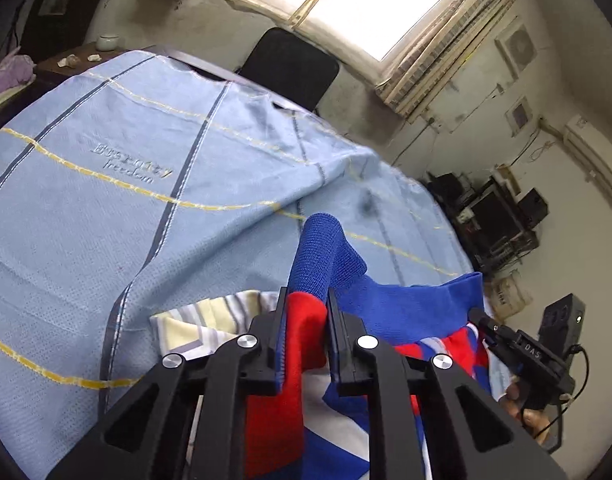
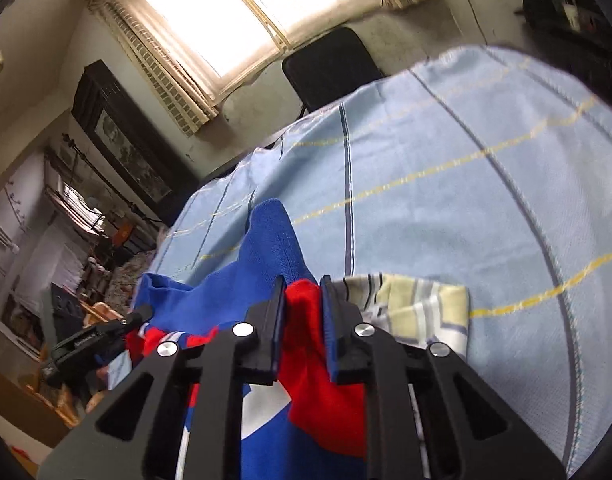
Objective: Fold large clothes
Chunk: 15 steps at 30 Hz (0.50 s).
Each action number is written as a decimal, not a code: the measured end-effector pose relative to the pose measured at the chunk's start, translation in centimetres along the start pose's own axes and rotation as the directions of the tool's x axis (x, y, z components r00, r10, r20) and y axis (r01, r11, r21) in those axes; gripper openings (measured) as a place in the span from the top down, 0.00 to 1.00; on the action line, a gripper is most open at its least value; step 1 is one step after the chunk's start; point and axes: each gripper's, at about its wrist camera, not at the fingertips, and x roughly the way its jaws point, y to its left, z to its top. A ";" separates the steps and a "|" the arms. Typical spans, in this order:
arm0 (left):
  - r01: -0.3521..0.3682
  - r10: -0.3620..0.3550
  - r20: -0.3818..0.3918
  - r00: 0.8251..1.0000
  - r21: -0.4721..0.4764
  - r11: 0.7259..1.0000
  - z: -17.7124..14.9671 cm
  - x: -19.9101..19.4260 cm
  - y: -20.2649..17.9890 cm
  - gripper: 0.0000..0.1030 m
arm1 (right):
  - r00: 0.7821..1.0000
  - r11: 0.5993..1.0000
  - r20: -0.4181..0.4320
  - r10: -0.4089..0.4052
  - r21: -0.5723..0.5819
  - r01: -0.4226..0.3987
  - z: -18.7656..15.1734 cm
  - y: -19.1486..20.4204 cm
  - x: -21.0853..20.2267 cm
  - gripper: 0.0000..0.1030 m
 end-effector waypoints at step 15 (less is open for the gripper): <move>-0.018 0.013 0.061 0.998 0.081 0.997 -1.3 -4.8 -4.8 0.67 | 0.999 0.999 0.019 -0.031 0.029 0.030 -0.1 -0.1 -1.2 0.74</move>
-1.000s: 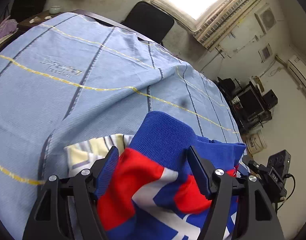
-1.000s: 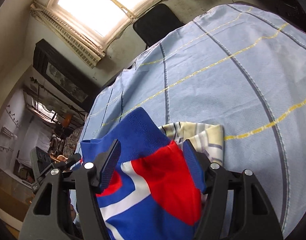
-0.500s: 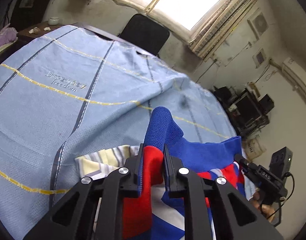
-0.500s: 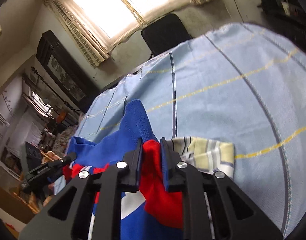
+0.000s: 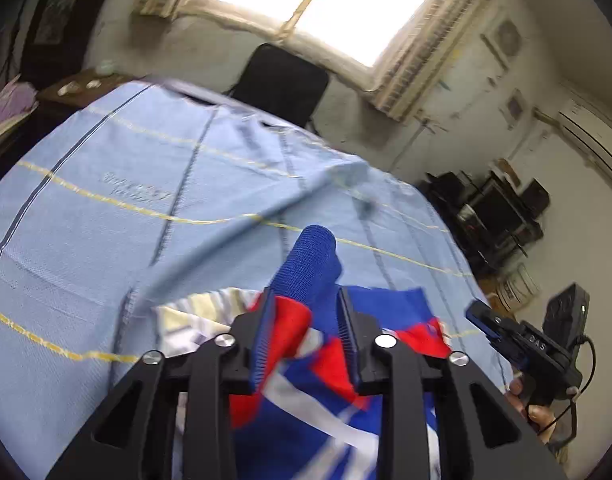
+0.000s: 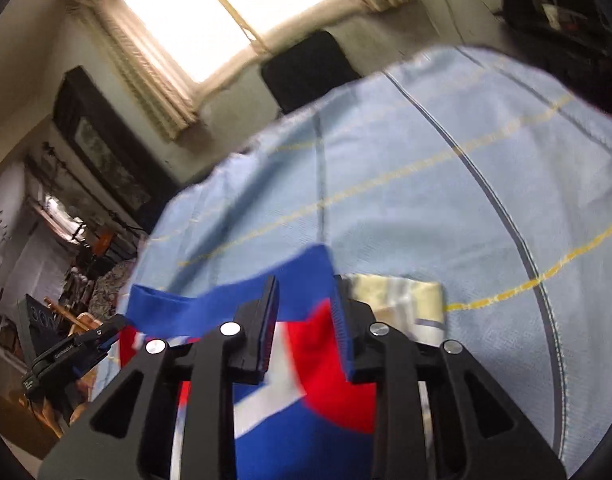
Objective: Fold large clothes
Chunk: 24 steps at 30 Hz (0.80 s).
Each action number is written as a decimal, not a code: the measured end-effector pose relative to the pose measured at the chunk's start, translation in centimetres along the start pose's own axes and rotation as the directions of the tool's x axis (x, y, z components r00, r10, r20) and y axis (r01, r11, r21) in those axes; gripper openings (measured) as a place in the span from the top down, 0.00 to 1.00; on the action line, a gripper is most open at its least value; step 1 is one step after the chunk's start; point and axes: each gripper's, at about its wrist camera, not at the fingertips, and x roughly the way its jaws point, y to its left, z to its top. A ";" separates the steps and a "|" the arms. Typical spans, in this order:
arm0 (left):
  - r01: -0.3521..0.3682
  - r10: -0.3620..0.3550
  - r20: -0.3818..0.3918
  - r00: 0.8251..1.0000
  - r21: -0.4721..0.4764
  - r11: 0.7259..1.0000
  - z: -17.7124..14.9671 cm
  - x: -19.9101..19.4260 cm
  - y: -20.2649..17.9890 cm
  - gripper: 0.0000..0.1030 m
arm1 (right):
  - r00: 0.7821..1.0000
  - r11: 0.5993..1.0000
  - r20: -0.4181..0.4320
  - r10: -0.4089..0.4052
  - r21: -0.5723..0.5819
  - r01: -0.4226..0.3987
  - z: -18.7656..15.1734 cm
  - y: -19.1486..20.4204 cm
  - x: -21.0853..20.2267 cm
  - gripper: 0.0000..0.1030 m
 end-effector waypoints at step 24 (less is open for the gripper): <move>-0.091 0.133 -0.156 0.979 0.247 0.965 -6.6 6.9 -4.5 0.63 | 0.961 0.999 -0.275 0.015 -0.036 -0.026 -6.0 2.7 5.1 1.00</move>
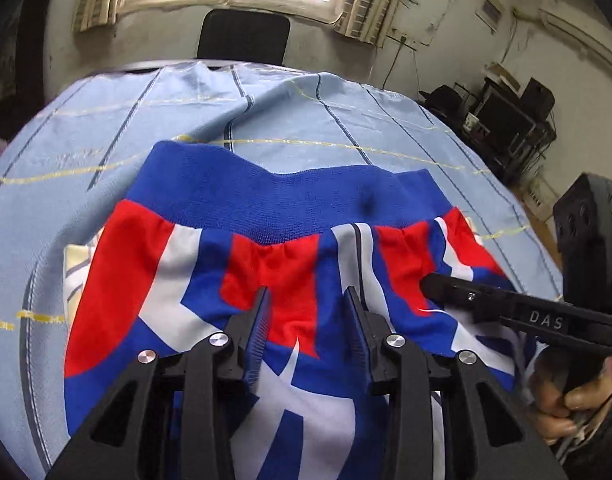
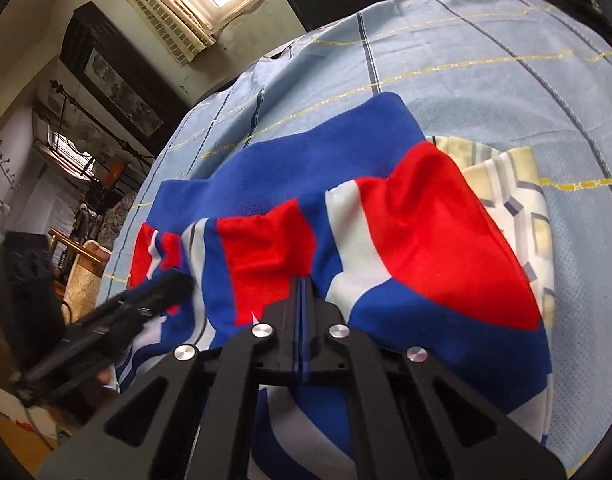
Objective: Fold large clothes
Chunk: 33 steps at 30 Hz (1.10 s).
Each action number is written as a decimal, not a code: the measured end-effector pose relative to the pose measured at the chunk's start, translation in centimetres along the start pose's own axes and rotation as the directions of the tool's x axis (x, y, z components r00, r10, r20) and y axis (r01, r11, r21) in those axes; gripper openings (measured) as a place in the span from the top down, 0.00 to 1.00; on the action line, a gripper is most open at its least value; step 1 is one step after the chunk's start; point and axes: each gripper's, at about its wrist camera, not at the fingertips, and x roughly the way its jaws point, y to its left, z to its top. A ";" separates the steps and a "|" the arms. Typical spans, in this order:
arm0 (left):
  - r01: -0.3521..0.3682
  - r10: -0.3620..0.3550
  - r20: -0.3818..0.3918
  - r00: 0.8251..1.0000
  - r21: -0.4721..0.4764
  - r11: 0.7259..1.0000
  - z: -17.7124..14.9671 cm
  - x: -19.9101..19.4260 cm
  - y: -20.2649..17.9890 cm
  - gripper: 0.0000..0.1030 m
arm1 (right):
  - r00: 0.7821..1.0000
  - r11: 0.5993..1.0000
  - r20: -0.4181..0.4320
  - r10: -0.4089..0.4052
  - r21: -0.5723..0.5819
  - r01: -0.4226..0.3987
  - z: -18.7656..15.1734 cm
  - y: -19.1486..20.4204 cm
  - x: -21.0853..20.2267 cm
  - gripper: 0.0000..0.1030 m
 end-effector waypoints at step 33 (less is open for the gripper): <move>0.082 -0.082 0.018 0.996 -0.023 0.996 -0.5 -5.9 -1.7 0.56 | 0.994 0.991 0.086 0.064 0.113 -0.074 -8.4 1.3 -10.3 0.59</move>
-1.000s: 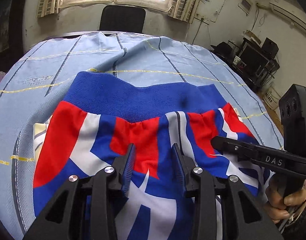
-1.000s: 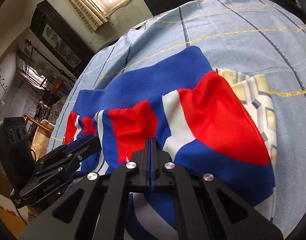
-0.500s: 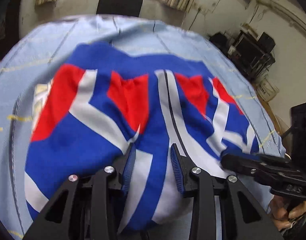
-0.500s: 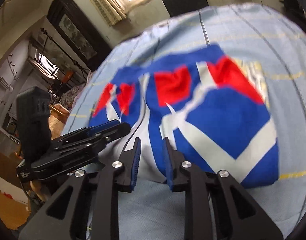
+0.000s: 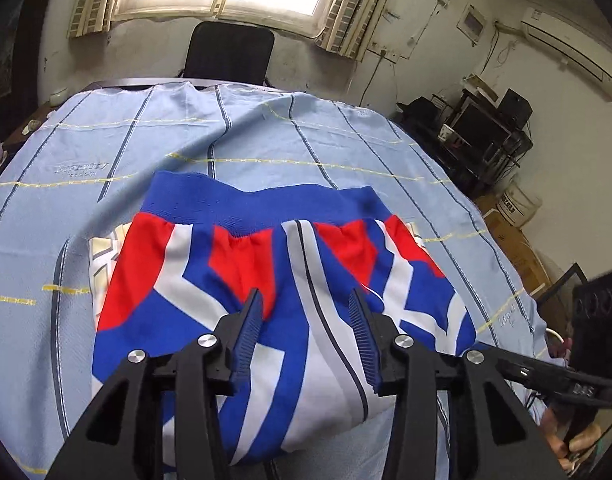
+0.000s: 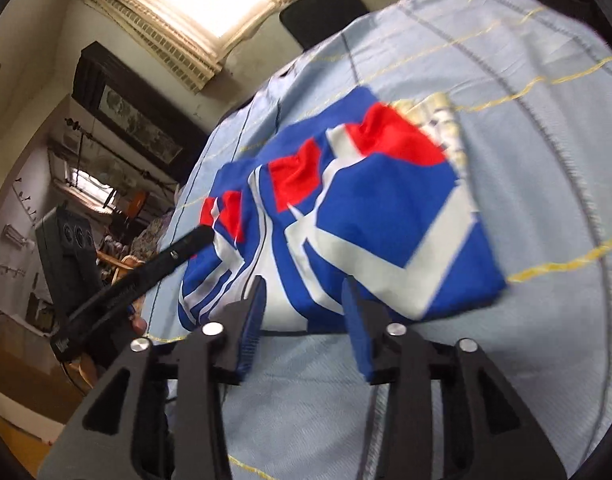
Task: Fold large clothes
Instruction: 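Grasp the folded hoodie edge with the right gripper and lift it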
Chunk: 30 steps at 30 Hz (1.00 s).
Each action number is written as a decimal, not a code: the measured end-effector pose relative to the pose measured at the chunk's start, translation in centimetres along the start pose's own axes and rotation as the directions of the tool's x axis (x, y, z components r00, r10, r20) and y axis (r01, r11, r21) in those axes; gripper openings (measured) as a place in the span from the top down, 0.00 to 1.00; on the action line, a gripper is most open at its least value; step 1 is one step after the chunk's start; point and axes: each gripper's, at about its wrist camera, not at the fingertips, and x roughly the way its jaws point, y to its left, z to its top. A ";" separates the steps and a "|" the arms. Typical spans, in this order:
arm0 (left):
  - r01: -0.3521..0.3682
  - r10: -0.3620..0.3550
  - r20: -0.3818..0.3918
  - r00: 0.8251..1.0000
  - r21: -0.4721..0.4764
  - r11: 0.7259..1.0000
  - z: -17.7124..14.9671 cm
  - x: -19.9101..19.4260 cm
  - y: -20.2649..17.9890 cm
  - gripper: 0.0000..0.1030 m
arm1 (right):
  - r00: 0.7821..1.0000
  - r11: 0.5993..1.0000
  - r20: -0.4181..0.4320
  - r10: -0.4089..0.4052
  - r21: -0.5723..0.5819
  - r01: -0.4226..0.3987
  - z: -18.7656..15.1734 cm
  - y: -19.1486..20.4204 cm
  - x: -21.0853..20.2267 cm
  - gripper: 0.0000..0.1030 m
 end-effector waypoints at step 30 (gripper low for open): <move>-0.005 0.005 -0.082 0.997 -0.009 1.000 -1.7 3.9 1.8 0.63 | 0.969 0.909 0.189 -0.157 0.412 0.067 0.9 -7.1 2.2 0.47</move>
